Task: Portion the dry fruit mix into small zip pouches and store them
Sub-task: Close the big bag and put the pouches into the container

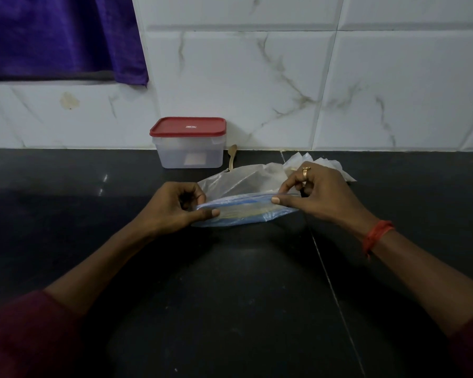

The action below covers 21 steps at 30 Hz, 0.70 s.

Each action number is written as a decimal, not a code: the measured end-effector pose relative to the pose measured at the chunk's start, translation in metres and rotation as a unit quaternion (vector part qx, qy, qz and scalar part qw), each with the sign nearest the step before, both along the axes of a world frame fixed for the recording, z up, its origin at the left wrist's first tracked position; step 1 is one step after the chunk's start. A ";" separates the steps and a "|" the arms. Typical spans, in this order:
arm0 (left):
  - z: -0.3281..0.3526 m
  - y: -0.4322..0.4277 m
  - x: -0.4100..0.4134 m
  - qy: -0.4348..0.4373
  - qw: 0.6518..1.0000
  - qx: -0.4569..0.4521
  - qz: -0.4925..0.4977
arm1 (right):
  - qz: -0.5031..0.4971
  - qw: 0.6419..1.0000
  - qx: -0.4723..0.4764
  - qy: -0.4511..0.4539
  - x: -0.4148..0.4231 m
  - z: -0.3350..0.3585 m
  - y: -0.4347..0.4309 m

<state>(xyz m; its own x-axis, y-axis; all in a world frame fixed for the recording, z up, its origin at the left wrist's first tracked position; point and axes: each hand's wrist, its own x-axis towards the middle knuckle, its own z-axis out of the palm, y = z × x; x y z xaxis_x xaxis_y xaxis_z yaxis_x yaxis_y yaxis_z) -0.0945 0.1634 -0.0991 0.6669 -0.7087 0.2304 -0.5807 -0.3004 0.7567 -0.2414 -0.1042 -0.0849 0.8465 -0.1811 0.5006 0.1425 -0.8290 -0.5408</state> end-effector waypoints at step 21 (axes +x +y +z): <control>0.011 0.002 -0.003 0.297 0.930 -0.217 0.003 | 0.084 0.911 0.368 0.167 0.002 0.004 -0.011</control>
<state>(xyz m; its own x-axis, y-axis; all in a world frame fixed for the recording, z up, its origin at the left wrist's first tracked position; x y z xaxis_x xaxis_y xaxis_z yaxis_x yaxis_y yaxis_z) -0.0972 0.1653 -0.0884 0.7713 -0.6308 0.0847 -0.0216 0.1071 0.9940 -0.2395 -0.1148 -0.0812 0.9760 -0.2175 0.0053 -0.0408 -0.2070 -0.9775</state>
